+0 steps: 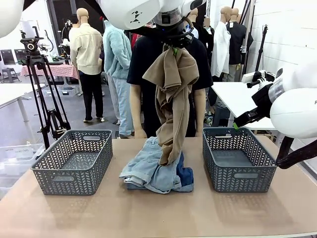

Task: Sort the tops and bottoms.
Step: Sort the clothes according to human instructions.

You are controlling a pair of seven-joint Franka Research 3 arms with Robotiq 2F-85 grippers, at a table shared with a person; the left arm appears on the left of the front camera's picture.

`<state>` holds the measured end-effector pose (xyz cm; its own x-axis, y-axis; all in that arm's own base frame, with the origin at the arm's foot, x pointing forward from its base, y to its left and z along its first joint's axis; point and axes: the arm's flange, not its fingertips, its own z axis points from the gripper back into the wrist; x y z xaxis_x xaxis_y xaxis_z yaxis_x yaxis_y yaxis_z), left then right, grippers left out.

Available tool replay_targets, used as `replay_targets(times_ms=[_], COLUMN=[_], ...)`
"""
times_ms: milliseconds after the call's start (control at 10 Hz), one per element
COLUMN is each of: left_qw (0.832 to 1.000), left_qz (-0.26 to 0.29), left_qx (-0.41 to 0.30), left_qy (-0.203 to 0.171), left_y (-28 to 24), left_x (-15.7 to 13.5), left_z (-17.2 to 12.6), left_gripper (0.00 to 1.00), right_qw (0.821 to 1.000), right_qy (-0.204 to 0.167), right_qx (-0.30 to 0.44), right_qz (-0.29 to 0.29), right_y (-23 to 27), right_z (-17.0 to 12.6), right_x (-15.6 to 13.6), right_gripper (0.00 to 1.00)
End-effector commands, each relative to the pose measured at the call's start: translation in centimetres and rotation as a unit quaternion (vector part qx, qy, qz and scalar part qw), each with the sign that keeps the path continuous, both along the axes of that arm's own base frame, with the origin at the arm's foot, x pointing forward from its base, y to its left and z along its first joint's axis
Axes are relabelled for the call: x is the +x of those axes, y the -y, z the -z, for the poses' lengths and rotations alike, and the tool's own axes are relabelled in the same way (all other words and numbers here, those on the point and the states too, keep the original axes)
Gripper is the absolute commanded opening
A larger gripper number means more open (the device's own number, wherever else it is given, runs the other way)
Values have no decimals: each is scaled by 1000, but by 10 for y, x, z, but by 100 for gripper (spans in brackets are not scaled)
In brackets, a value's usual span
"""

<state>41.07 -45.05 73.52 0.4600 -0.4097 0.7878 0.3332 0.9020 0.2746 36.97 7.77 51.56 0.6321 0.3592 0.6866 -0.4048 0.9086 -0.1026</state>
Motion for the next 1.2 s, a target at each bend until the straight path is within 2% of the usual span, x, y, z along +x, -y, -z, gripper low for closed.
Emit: replay_targets(times_ms=[0, 1100], left_qw=[1000, 1000], left_qz=[1, 1], left_qx=[-3, -3], left_qy=[4, 4], left_y=[-3, -3], left_x=[-3, -3], left_z=[-6, -6], left_gripper=[0, 0], right_qw=[1000, 1000], right_qy=[0, 0], right_qx=[2, 2], right_qz=[-1, -1], right_y=[1, 1], right_z=[1, 1], right_x=[1, 1], right_gripper=[100, 100])
